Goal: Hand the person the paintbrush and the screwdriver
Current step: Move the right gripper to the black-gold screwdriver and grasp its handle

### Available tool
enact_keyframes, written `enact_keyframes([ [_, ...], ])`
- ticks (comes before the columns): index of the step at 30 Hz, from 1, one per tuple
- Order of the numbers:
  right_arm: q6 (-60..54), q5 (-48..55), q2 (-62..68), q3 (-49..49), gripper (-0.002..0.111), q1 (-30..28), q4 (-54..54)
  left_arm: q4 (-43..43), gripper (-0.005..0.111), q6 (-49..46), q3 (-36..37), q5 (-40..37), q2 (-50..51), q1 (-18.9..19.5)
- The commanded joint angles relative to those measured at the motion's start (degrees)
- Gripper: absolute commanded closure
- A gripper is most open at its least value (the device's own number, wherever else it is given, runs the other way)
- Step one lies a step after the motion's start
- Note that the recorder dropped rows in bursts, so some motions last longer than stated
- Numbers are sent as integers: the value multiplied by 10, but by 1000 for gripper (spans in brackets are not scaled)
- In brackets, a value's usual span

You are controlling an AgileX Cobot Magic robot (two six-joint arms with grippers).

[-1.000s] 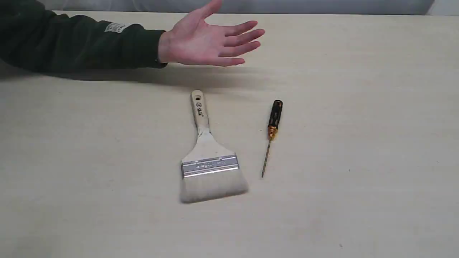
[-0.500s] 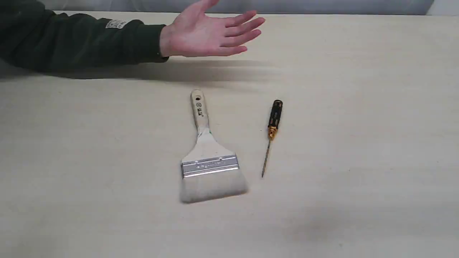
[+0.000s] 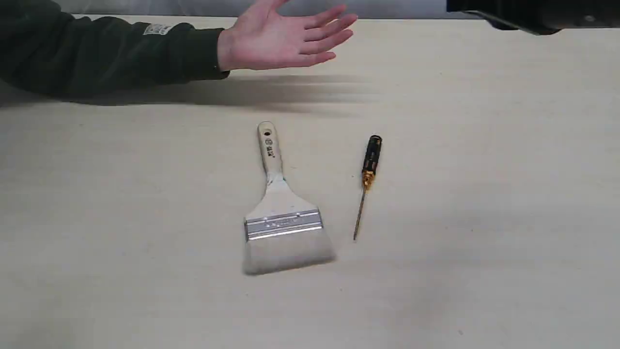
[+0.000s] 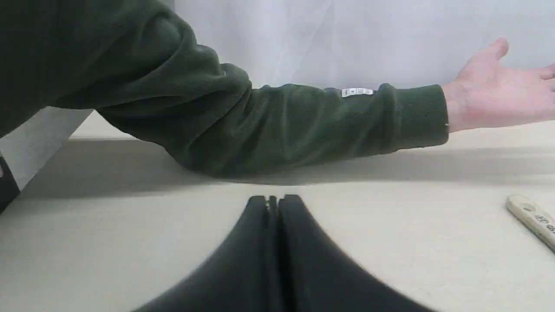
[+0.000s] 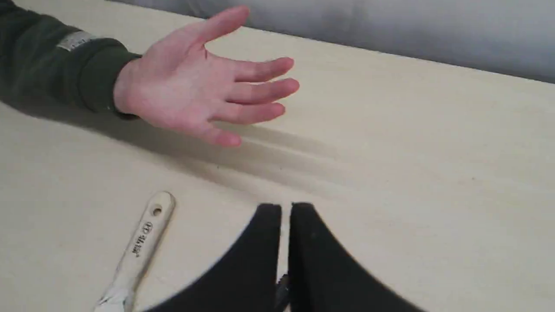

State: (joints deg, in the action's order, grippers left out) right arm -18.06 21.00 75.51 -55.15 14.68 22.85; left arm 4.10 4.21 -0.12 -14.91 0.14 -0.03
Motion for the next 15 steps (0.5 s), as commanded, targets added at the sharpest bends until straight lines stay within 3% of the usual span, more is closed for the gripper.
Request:
enact_keyframes([
  [1, 127, -10, 42, -15, 104, 18, -133, -1, 107, 1, 1, 7, -1, -4],
  [5, 181, 19, 109, -38, 104, 28, -197, -1, 107, 1, 1, 7, -1, -4],
  [12, 176, 99, 218, -94, 103, 28, -194, -1, 107, 1, 1, 7, -1, -4],
  [15, 171, 121, 247, -113, 95, 28, -175, -1, 107, 1, 1, 7, -1, -4],
])
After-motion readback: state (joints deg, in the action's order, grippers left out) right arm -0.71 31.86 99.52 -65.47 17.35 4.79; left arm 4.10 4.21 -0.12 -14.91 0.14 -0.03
